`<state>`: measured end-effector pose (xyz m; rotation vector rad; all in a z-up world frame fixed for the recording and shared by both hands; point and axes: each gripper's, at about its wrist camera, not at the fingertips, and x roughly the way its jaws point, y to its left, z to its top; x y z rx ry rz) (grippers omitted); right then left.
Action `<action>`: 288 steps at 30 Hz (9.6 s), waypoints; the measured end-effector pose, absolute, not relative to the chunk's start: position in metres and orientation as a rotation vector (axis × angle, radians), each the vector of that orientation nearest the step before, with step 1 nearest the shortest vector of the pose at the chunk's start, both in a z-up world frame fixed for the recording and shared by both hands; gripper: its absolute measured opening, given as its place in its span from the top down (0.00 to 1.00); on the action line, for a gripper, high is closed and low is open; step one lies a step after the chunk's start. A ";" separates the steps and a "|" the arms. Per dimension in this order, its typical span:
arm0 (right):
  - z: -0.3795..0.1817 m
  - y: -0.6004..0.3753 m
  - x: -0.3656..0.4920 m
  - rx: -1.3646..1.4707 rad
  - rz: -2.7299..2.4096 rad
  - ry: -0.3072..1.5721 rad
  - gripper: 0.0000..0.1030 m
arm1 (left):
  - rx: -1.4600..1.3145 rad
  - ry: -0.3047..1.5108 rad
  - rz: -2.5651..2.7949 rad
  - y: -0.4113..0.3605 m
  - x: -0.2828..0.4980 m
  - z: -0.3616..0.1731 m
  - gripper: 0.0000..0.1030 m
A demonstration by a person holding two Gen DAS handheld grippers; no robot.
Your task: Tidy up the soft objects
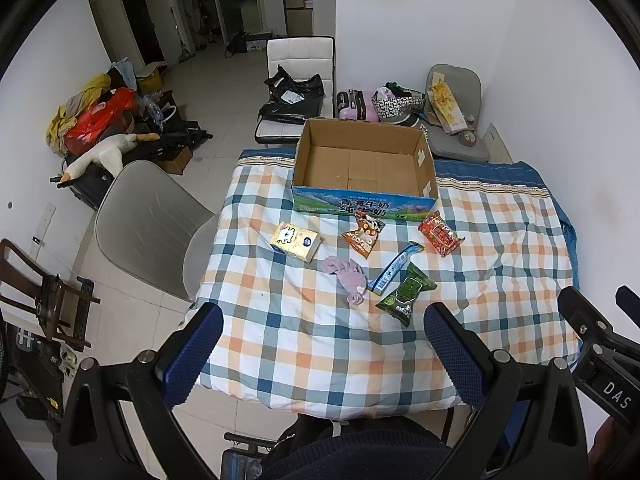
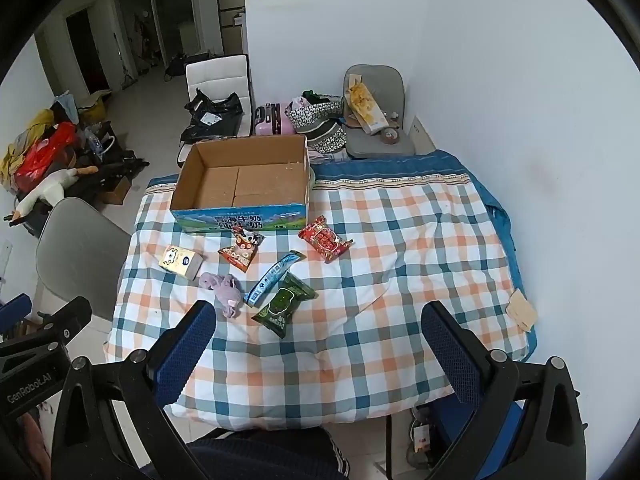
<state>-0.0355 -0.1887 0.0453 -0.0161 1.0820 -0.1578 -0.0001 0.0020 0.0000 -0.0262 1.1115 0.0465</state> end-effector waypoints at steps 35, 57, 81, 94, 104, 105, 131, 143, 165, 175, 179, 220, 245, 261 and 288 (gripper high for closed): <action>0.054 -0.185 -0.034 -0.018 -0.153 1.059 0.00 | -0.027 1.089 0.053 0.001 -0.004 0.001 0.00; 0.055 -0.184 -0.032 -0.017 -0.153 1.049 0.00 | -0.026 1.079 0.054 0.001 -0.006 0.001 0.00; 0.051 -0.186 -0.017 0.023 -0.139 1.077 0.00 | -0.073 1.090 0.050 0.025 0.039 0.006 0.00; -0.174 -0.240 0.081 0.249 -0.127 1.460 0.00 | -0.115 1.399 0.092 0.015 0.136 -0.185 0.00; -0.348 -0.228 0.127 0.377 -0.123 1.676 0.09 | -0.139 1.563 0.115 0.008 0.177 -0.297 0.05; -0.362 -0.223 0.132 0.373 -0.126 1.696 0.13 | -0.141 1.575 0.119 0.008 0.180 -0.306 0.05; -0.452 -0.200 0.139 0.269 -0.060 1.842 0.57 | -0.133 1.716 0.046 -0.020 0.202 -0.413 0.58; -0.414 -0.227 0.127 0.289 0.099 1.799 0.63 | -0.200 1.597 -0.031 -0.043 0.173 -0.353 0.58; -0.302 -0.195 0.390 0.163 0.225 1.529 0.63 | -0.297 1.551 -0.216 -0.027 0.452 -0.300 0.58; -0.383 -0.186 0.498 0.117 0.184 1.643 0.63 | -0.363 1.688 -0.266 -0.042 0.528 -0.384 0.58; -0.402 -0.184 0.515 0.071 0.175 1.679 0.63 | -0.359 1.705 -0.277 -0.046 0.537 -0.399 0.58; -0.292 -0.162 0.393 0.003 -0.067 1.384 0.00 | -0.042 1.268 -0.074 0.018 0.384 -0.262 0.02; -0.314 -0.261 0.278 0.008 0.018 1.498 0.00 | -0.053 1.375 0.021 -0.038 0.258 -0.300 0.02; -0.451 -0.286 0.298 -0.095 0.045 1.676 0.30 | -0.258 1.545 0.174 -0.023 0.231 -0.380 0.02; -0.436 -0.278 0.227 0.185 -0.135 1.714 0.50 | -0.468 1.673 0.307 0.094 0.223 -0.437 0.31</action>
